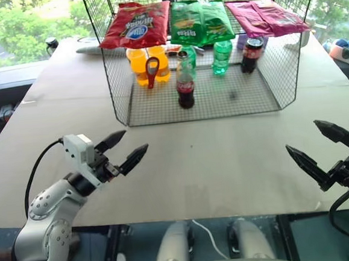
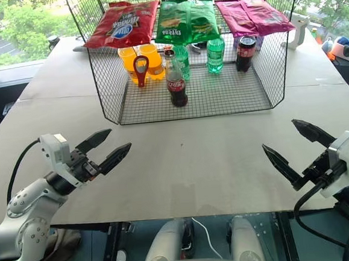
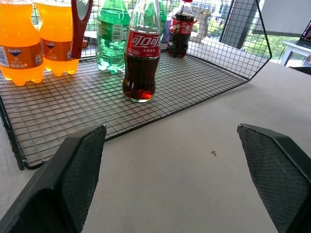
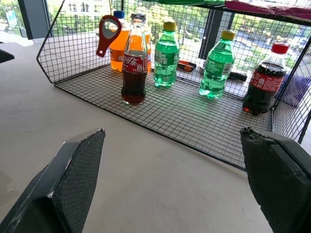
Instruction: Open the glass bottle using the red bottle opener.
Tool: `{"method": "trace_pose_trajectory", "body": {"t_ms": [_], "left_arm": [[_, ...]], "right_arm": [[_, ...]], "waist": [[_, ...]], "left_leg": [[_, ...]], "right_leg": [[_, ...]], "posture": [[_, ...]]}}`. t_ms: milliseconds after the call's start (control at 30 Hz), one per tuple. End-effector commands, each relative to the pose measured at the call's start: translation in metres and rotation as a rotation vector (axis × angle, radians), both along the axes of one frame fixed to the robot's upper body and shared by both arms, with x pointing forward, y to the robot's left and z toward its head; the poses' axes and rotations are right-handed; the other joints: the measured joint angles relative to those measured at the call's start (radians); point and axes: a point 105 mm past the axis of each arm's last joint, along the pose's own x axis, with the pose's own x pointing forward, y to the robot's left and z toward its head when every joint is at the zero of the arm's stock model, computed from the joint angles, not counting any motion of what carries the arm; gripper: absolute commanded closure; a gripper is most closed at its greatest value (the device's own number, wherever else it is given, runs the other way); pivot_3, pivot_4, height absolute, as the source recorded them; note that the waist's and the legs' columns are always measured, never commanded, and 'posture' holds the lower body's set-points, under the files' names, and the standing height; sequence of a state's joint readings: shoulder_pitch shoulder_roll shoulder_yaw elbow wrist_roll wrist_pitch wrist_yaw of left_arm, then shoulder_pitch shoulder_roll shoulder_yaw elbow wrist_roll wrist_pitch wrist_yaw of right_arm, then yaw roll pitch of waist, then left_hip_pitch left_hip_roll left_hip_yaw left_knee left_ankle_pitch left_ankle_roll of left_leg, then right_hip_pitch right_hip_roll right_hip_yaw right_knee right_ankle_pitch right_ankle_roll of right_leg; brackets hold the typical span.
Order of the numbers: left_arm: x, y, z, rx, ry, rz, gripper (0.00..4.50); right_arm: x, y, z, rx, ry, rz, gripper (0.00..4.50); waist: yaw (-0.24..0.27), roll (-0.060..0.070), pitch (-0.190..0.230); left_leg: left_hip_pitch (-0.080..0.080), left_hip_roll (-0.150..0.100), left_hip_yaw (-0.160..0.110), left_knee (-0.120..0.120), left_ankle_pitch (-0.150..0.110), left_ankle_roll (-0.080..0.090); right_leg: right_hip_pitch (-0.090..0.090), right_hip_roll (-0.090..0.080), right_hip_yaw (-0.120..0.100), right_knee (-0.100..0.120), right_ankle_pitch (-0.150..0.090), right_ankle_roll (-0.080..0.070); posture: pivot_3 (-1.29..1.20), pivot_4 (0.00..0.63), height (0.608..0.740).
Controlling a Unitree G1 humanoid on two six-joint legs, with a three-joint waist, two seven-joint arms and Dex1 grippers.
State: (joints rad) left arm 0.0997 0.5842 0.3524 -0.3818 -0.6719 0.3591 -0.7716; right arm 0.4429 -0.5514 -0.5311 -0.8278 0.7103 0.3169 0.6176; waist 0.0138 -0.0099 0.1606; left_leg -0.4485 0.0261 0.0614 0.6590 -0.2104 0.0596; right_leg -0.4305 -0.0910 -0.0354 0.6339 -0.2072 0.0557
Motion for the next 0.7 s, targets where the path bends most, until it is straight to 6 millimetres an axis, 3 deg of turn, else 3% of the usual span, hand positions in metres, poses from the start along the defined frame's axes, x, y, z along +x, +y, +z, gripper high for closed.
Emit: {"method": "trace_pose_trajectory", "body": {"t_ms": [33, 300, 533, 700], "left_arm": [[-0.001, 0.000, 0.013, 0.005, -0.052, -0.007, 0.03], [0.016, 0.001, 0.018, -0.024, -0.078, 0.059, 0.03], [0.040, -0.005, 0.032, -0.016, -0.088, 0.098, 0.03], [0.049, -0.007, 0.031, 0.025, -0.014, 0.065, 0.03]], "right_arm": [[-0.004, 0.000, 0.009, -0.016, -0.042, 0.005, 0.00], [0.002, 0.012, 0.010, -0.011, -0.076, 0.047, 0.00], [0.011, 0.053, 0.056, 0.066, -0.231, 0.274, 0.00], [0.010, 0.062, 0.061, 0.060, -0.233, 0.371, 0.00]], "waist": [[0.000, 0.000, 0.000], [0.000, 0.000, 0.000], [0.000, 0.000, 0.000], [0.003, -0.002, 0.000]], "left_leg": [[0.000, 0.000, 0.000, 0.000, 0.000, 0.000], [0.000, 0.000, 0.000, 0.000, 0.000, 0.000], [0.001, 0.000, 0.000, 0.001, 0.001, 0.002], [0.000, -0.001, -0.001, 0.000, 0.003, 0.004]], "right_leg": [[0.000, 0.000, 0.000, 0.000, 0.000, 0.000], [0.000, 0.001, 0.000, 0.000, 0.000, 0.000], [0.001, 0.002, 0.000, 0.001, 0.002, -0.002], [0.002, 0.003, -0.001, 0.000, 0.002, -0.003]], "posture": [[0.00, 0.150, 0.740], [0.00, 0.150, 0.740], [0.00, 0.150, 0.740], [0.00, 0.150, 0.740]]}}
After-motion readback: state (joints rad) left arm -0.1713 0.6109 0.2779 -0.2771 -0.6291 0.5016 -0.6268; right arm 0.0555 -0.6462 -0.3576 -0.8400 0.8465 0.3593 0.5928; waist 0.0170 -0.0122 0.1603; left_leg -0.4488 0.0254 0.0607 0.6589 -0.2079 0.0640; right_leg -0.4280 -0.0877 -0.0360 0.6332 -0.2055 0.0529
